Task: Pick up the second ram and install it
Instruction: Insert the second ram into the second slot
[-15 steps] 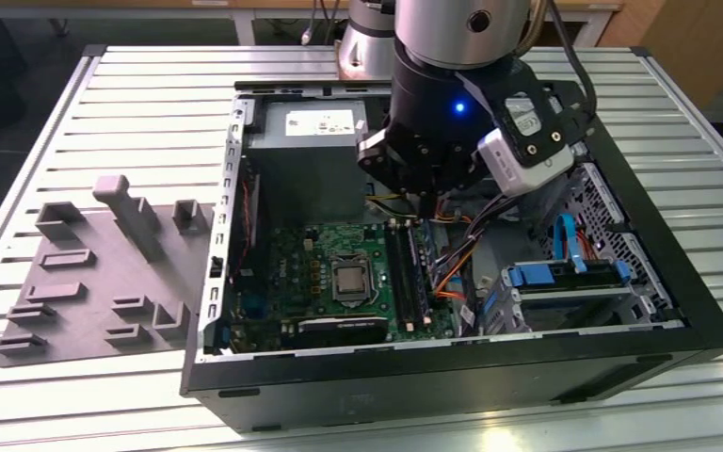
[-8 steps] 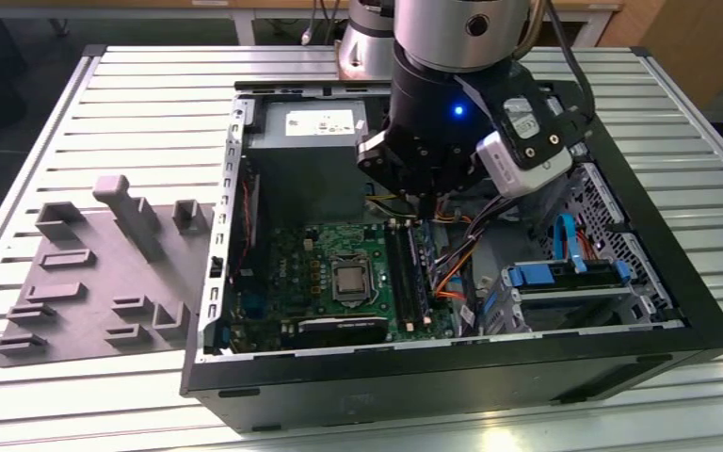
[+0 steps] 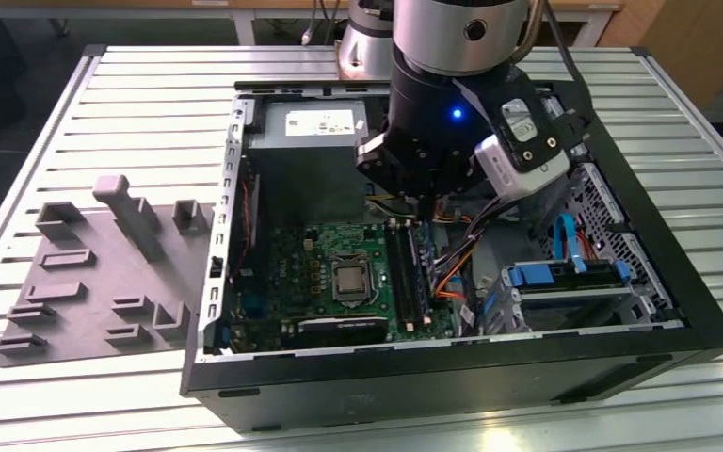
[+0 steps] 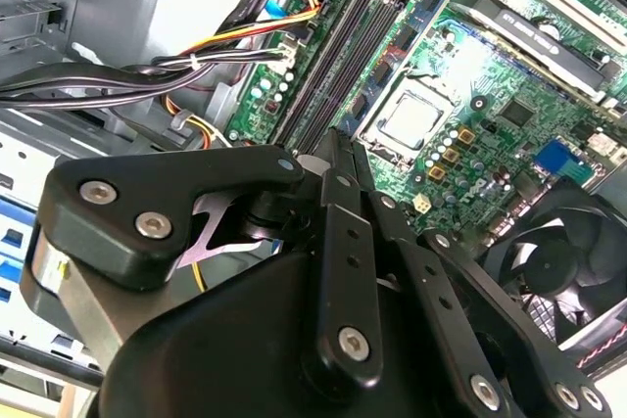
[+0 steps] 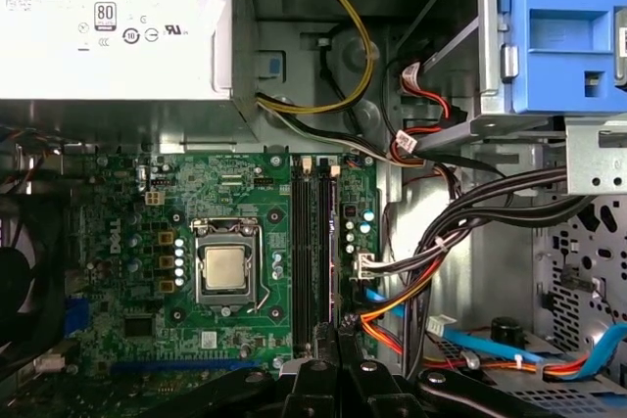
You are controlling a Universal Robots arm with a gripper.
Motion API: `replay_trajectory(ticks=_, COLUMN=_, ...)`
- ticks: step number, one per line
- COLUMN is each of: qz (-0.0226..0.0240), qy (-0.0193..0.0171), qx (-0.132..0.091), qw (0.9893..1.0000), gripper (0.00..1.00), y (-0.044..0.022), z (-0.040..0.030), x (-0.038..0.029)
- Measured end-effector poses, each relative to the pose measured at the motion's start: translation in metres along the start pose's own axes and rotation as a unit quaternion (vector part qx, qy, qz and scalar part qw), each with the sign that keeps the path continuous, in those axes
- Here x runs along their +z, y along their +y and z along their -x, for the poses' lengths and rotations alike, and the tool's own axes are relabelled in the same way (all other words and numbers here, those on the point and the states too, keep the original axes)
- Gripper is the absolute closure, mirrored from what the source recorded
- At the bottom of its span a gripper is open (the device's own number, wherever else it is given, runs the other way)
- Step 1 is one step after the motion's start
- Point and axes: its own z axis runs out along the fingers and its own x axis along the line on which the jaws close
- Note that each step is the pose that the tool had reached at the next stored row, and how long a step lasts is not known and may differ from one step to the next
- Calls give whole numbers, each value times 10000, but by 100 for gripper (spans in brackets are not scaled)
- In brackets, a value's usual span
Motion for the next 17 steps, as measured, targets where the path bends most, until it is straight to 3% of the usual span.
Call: replay_trajectory(ticks=17, qz=1, qy=-6, qx=0, qw=10000, gripper=88, y=-2, z=-26, x=69)
